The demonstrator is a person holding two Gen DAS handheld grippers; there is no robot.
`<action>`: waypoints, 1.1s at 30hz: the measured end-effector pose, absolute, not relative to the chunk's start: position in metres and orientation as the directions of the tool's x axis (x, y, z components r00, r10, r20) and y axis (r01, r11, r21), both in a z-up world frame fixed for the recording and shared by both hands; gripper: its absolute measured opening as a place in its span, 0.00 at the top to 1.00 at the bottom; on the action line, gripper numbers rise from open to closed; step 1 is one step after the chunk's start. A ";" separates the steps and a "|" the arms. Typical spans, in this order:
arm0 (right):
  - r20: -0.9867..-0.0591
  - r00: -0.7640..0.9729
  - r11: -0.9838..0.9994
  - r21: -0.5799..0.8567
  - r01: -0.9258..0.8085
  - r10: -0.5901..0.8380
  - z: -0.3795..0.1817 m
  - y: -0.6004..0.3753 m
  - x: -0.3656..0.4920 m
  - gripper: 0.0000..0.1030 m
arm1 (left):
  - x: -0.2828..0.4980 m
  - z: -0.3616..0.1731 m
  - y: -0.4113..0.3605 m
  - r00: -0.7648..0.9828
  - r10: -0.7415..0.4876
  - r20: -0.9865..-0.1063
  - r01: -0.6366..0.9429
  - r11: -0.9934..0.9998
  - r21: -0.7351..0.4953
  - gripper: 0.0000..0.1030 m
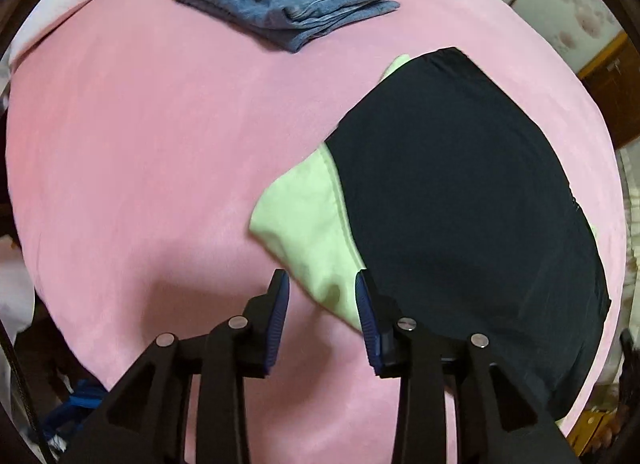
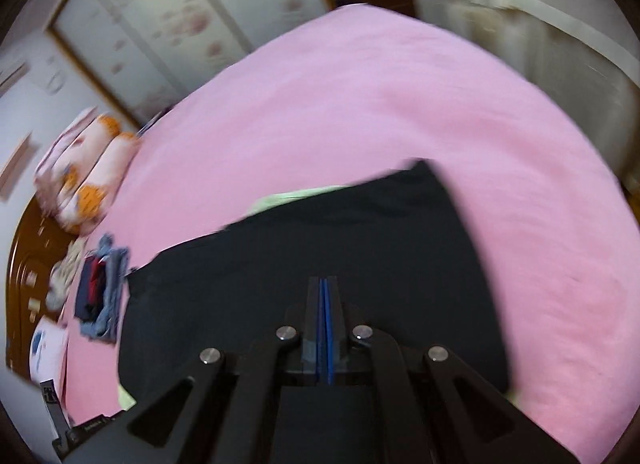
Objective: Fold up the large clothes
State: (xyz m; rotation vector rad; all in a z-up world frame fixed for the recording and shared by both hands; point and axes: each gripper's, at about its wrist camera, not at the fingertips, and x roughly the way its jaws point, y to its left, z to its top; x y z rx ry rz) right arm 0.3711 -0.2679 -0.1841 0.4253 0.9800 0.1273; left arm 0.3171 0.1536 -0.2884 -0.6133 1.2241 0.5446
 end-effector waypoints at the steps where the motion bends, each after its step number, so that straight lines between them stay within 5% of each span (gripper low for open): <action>1: -0.775 0.552 0.909 0.411 0.069 0.308 -0.186 -0.261 0.375 0.99 | 0.314 -0.290 0.154 0.244 0.053 -0.968 -0.693 0.708 -0.136 0.68; 5: -0.771 0.494 0.883 0.469 0.012 0.402 -0.189 -0.216 0.382 0.99 | 0.299 -0.296 0.161 0.229 0.038 -0.973 -0.734 0.664 -0.147 0.46; 10: -0.823 0.365 0.878 0.478 0.028 0.436 -0.223 -0.171 0.383 0.99 | 0.285 -0.305 0.170 0.208 -0.038 -0.977 -0.772 0.607 -0.188 0.43; 13: -0.837 0.281 0.857 0.509 0.084 0.469 -0.250 -0.154 0.380 0.99 | 0.281 -0.312 0.173 0.190 -0.063 -0.980 -0.785 0.589 -0.190 0.30; 33: -0.878 0.236 0.887 0.450 0.106 0.417 -0.290 -0.135 0.364 1.00 | 0.320 -0.345 0.184 0.203 -0.122 -0.971 -0.760 0.606 -0.235 0.29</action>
